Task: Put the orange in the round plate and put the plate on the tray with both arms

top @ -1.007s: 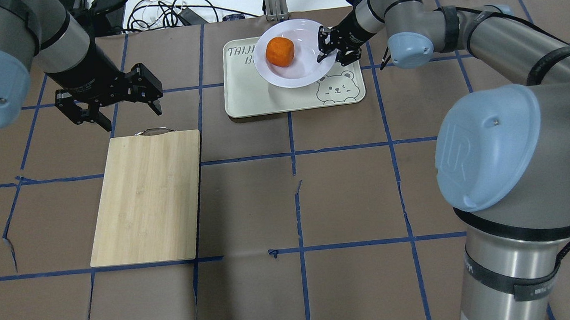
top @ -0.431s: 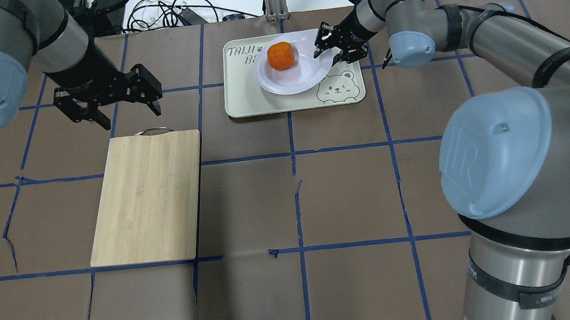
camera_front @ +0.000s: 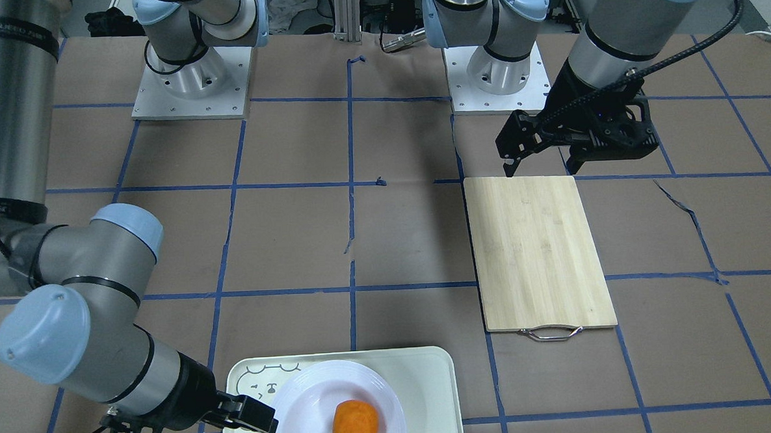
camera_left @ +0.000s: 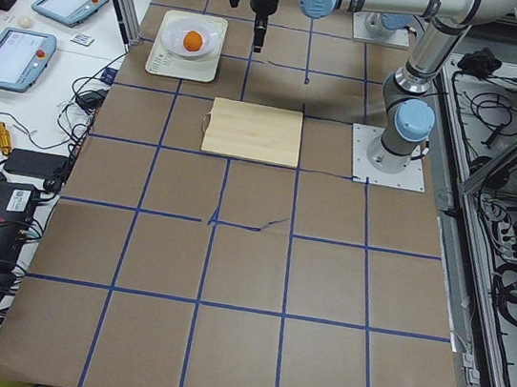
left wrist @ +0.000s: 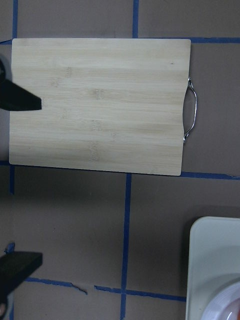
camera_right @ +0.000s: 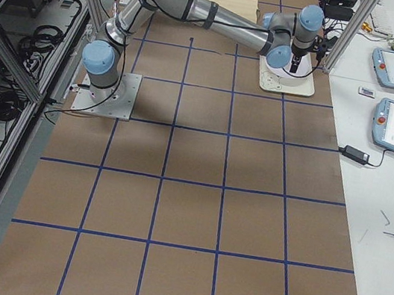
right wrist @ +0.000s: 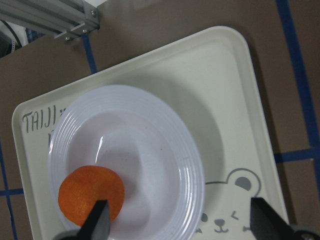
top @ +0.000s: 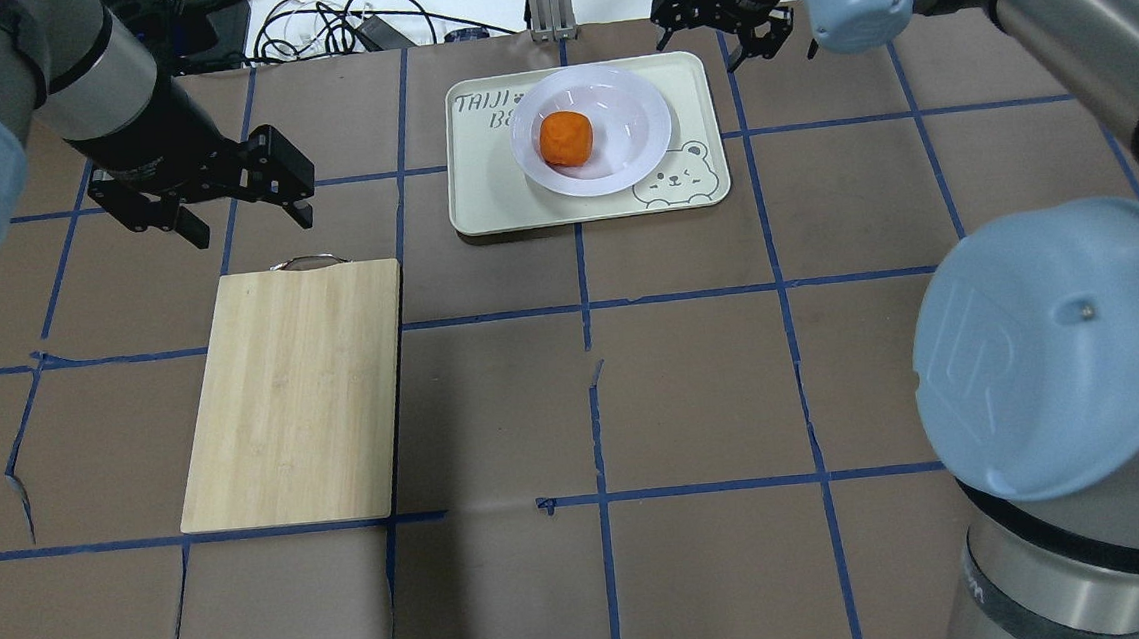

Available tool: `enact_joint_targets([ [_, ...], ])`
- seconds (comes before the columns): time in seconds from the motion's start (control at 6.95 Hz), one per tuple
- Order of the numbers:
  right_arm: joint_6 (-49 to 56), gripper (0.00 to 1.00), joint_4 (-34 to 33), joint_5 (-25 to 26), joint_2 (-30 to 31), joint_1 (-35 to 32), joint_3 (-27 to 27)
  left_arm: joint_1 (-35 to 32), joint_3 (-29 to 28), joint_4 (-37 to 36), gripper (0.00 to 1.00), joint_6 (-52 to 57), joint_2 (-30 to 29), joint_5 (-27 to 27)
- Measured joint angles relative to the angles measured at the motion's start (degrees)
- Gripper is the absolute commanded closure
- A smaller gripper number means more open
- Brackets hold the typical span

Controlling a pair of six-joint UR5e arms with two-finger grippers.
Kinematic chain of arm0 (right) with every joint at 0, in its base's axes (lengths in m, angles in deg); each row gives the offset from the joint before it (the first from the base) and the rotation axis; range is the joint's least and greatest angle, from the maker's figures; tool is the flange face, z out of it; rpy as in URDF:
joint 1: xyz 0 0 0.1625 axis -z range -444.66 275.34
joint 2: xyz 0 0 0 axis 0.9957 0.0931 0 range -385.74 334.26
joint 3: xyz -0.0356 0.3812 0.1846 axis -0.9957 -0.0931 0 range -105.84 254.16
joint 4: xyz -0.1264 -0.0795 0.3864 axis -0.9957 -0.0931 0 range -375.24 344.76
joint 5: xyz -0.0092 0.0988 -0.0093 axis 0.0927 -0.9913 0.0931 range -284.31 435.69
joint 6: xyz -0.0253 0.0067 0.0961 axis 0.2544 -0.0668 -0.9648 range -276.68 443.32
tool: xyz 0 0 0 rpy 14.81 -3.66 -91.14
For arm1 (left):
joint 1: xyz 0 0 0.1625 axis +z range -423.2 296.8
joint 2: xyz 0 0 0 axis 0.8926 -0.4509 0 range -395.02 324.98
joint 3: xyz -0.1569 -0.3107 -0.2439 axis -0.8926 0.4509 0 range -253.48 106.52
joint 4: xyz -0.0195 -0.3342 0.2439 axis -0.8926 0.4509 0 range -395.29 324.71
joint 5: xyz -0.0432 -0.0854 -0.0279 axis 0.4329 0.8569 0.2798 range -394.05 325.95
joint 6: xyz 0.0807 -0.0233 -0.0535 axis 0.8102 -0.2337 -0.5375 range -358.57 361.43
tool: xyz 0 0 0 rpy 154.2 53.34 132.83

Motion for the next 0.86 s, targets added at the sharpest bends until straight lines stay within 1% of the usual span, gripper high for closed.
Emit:
enact_joint_targets([
  [0.29, 4.30, 0.00, 13.50, 10.50, 8.84, -1.43, -1.38, 0.00, 0.08, 0.21, 0.00, 0.09, 1.16, -0.20],
  [0.43, 6.79, 0.00, 19.26, 14.76, 13.47, -3.29, -0.66, 0.01, 0.09, 0.24, 0.00, 0.06, 1.61, -0.23],
  [0.58, 8.55, 0.00, 23.05, 16.55, 18.02, -5.76, 1.66, 0.01, 0.14, 0.25, 0.00, 0.06, 1.95, -0.22],
  [0.72, 9.41, 0.00, 24.34, 16.89, 20.86, -7.43, 4.60, 0.00, 0.15, 0.25, 0.00, 0.09, 2.10, -0.16],
  [0.86, 9.67, 0.00, 24.51, 16.89, 22.37, -7.94, 7.17, -0.01, 0.15, 0.25, 0.00, 0.11, 2.17, -0.11],
])
